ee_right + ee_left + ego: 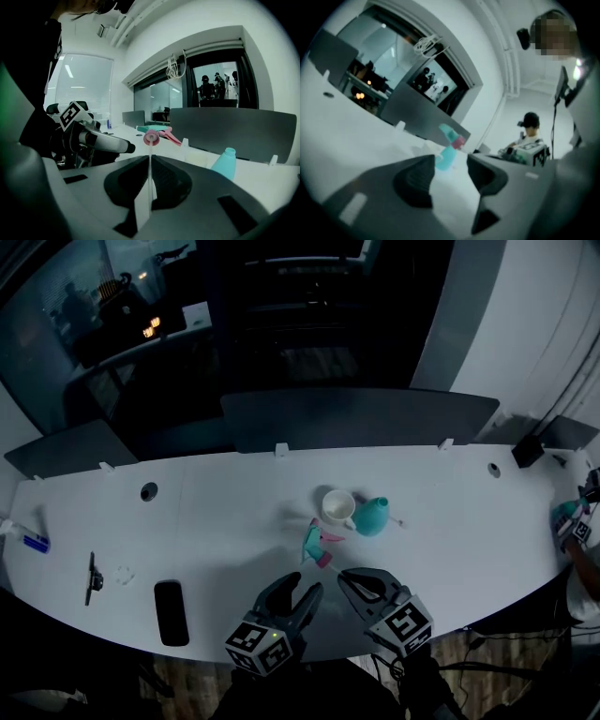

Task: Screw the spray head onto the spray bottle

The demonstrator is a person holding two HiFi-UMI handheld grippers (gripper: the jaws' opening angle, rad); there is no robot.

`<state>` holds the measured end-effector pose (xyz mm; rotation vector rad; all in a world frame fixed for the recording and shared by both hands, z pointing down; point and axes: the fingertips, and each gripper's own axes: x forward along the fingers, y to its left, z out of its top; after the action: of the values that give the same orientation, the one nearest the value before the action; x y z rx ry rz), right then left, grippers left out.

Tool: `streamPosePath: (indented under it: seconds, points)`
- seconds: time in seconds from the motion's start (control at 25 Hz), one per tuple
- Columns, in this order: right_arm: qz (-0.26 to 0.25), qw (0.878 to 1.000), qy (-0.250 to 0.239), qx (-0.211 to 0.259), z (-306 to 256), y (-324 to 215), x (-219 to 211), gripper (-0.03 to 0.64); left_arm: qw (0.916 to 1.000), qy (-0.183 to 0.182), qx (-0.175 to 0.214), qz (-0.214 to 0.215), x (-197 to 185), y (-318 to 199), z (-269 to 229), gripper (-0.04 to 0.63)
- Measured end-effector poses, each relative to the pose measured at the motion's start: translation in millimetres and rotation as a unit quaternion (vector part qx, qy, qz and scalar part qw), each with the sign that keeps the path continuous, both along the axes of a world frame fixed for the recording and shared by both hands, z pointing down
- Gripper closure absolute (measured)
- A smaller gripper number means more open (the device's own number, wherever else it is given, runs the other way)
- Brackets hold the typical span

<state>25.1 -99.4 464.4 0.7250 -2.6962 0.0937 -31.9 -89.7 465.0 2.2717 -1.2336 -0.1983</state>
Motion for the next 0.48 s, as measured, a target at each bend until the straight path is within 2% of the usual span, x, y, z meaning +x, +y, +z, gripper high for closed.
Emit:
streamPosePath:
  seconds: [0.12, 0.24, 0.32, 0.48]
  points:
    - [-0.003, 1.000, -0.001, 0.014, -3.9, 3.7, -5.1, 0.597, 0.9954, 0.090, -0.008, 0.032, 10.3, -0.9, -13.9, 0.324]
    - [-0.012, 1.000, 0.004, 0.020, -3.9, 9.4, -9.3, 0.597, 0.9875, 0.154, -0.018, 0.027, 9.4, -9.5, -23.1, 0.296]
    - [-0.017, 1.000, 0.005, 0.021, -3.7, 13.3, -12.1, 0.597, 0.9835, 0.179, -0.020, 0.014, 5.0, -16.5, -27.3, 0.296]
    - [-0.016, 0.999, 0.007, 0.028, -2.2, 16.4, -13.1, 0.597, 0.9793, 0.201, -0.018, 0.007, 2.9, -26.2, -33.5, 0.296]
